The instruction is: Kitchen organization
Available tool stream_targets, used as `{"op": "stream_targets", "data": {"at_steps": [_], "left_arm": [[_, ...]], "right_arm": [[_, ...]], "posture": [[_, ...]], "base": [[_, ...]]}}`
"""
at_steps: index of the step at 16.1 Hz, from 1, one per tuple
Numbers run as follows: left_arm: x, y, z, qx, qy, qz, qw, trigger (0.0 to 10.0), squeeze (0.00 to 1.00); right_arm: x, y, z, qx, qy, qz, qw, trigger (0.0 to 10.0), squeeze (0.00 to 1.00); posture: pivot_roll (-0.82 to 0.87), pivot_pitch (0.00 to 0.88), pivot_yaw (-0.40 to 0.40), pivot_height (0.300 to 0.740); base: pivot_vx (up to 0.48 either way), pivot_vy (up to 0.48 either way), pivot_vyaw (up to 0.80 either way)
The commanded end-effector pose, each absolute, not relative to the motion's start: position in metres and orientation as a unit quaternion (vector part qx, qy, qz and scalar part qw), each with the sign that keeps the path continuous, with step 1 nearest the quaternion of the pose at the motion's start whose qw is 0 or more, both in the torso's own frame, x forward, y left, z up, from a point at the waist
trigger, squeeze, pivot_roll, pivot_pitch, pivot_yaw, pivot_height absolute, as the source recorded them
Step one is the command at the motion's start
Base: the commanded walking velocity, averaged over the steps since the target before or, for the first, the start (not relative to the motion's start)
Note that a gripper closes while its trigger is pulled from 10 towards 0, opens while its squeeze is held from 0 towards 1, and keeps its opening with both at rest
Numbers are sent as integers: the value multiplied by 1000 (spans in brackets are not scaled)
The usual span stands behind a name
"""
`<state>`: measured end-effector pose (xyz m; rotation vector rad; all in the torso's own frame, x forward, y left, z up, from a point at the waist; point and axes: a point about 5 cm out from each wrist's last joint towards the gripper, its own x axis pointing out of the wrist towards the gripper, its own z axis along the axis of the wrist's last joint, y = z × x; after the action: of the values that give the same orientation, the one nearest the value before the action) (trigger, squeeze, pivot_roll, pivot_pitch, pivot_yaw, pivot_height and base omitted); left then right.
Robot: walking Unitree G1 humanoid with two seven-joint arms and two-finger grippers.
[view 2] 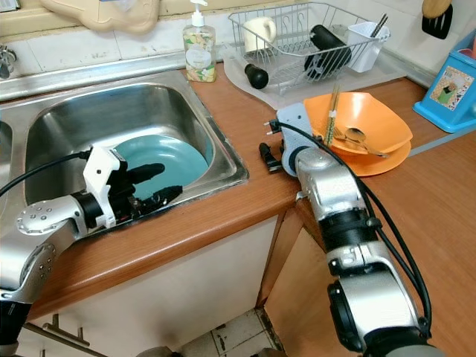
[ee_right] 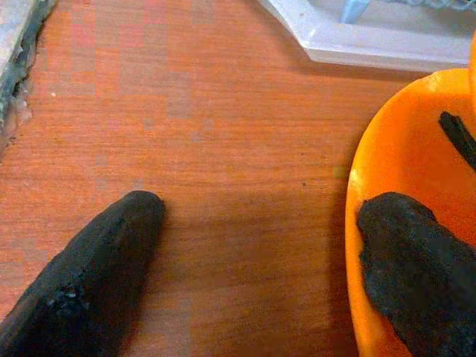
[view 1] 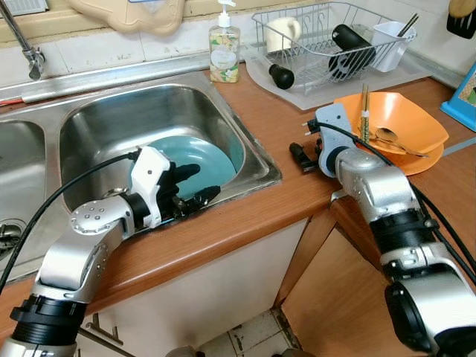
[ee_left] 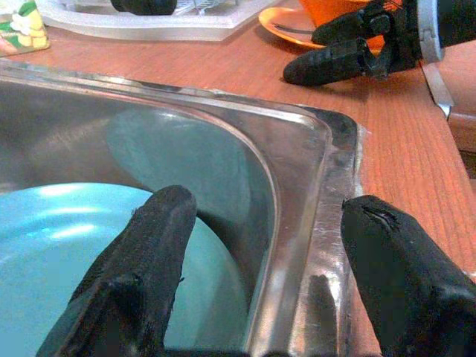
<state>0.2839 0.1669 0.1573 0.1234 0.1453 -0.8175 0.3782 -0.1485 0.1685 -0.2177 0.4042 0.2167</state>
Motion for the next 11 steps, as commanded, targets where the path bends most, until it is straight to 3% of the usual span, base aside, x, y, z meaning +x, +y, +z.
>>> {"op": "stream_targets", "data": {"at_steps": [1,7,11], "left_arm": [[282,166,159,67,73,-403,910,10000,0],[283,169,158,77,78,-402,909,10000,0],[285,170,158,83,77,-399,910,10000,0]], "right_arm": [[378,-150,164,-87,223,113,964,10000,0],[376,-140,159,-22,263,154,952,10000,0],[373,-130,160,-26,261,183,947,10000,0]], "posture": [[-101,0,7,740],[-102,0,16,740],[-100,0,21,740]], "base": [[0,0,0],[0,0,0],[0,0,0]]}}
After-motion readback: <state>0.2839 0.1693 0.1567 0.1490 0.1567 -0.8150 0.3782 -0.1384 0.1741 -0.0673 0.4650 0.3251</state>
